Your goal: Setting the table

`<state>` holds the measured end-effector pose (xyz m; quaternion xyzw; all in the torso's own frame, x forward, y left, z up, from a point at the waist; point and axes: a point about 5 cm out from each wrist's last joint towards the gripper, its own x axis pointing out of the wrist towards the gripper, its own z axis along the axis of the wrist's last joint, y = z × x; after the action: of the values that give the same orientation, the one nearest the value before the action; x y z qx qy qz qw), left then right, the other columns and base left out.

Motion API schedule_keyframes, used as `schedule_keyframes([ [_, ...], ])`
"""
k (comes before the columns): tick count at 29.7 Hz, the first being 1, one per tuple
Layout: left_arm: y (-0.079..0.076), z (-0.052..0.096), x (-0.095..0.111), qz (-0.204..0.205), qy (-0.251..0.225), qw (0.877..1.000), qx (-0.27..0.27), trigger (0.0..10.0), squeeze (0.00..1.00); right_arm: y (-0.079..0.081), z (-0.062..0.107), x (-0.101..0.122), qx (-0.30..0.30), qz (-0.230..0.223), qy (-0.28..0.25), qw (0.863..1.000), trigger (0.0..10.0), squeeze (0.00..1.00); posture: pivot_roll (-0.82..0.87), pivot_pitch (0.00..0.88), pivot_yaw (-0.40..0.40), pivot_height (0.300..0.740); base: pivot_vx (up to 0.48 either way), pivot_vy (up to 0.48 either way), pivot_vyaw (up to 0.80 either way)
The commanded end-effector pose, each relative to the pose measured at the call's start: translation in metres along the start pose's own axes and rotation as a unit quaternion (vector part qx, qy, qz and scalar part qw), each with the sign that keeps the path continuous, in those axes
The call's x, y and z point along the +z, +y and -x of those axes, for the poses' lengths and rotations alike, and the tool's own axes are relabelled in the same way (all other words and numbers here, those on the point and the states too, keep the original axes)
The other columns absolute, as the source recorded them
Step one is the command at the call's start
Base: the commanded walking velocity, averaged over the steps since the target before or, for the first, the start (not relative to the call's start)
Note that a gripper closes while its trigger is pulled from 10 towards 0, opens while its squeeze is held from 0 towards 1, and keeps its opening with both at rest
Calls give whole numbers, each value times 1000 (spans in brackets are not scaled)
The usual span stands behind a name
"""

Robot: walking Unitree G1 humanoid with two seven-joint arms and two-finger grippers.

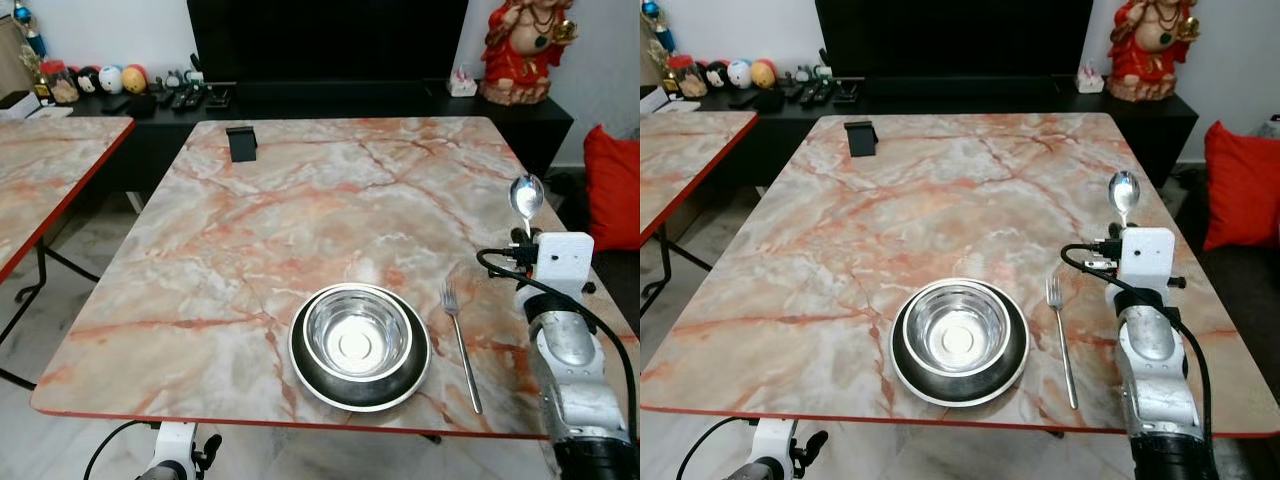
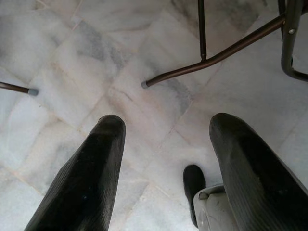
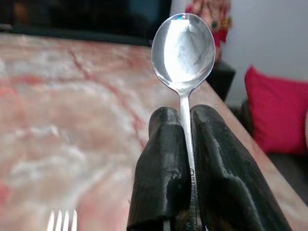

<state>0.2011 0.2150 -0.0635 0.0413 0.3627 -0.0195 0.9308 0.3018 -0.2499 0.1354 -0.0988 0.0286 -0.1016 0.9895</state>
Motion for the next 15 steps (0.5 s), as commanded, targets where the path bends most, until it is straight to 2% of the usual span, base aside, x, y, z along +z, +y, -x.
schedule_keyframes([
  [1, 0, 1, -4, -2, 13, 1000, -3, 10000, 0, 2, 4, 3, 26, -6, 26, 999, 10000, 0, -52, 0, 42, 740, 0, 0, 0],
  [4, 0, 1, -4, -2, 14, 1000, -4, 10000, 0, 4, 6, 1, 37, -6, 39, 999, 10000, 0, -52, 0, 41, 740, 0, 0, 0],
  [6, -2, 0, -4, -1, 14, 1000, -7, 10000, 0, 7, 15, -16, 60, -20, 89, 994, 10000, 0, -58, 0, 40, 740, 0, 0, 0],
  [12, -4, 0, -3, -1, 14, 1000, -9, 10000, 0, 16, 22, -34, 79, -56, 137, 986, 10000, 0, -51, 0, 35, 740, 0, 0, 0],
  [15, -4, 0, -3, -1, 14, 1000, -9, 10000, 0, 19, 26, -39, 89, -59, 161, 981, 10000, 0, -51, 0, 35, 740, 0, 0, 0],
])
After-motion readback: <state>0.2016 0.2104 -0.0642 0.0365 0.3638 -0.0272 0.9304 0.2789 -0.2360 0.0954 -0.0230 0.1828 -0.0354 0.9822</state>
